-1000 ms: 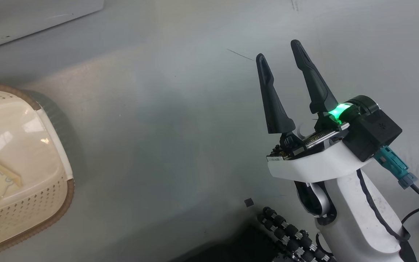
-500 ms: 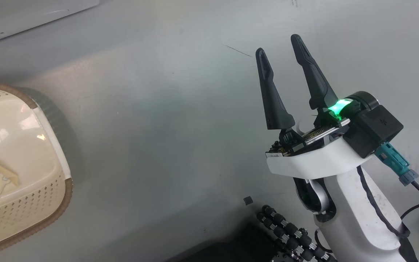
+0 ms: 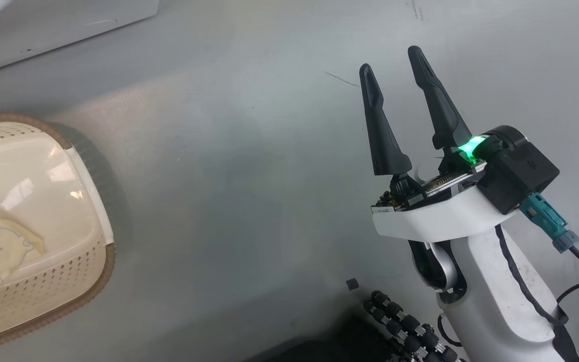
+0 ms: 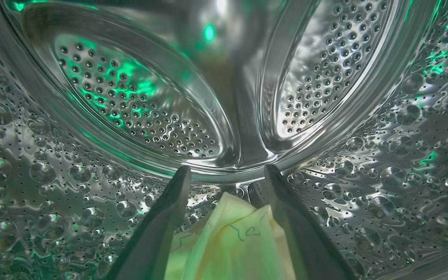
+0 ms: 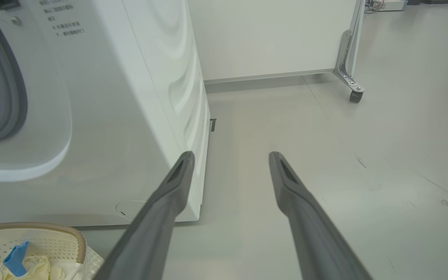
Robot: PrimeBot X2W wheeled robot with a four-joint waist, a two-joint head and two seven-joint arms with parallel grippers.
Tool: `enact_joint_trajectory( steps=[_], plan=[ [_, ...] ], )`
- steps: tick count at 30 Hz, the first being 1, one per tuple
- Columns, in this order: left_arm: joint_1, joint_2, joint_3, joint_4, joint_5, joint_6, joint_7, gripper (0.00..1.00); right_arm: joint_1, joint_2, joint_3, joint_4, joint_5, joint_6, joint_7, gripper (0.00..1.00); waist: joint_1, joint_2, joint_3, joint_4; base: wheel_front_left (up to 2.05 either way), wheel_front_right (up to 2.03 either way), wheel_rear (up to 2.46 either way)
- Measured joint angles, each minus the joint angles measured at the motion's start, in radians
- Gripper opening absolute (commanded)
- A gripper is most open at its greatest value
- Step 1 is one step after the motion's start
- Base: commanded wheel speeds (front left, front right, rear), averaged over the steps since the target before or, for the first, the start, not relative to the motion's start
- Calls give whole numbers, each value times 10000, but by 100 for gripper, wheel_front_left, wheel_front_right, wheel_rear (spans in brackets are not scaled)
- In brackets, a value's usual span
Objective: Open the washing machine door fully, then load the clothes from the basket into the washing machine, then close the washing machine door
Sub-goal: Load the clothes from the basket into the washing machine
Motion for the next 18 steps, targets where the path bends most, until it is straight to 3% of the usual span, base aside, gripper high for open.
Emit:
enact_joint_trajectory(
  steps=[8, 18],
  plan=[
    [454, -539, -142, 192, -75, 0, -144, 100, 3, -2, -215, 163, -268, -2, 0, 100, 0, 0, -309, 285, 0, 0, 0],
    [2252, -1505, 138, -257, -539, 105, -1436, 100, 63, -8, -849, 378, -784, -59, 0, 100, 0, 0, -761, 849, 0, 0, 0]
  ],
)
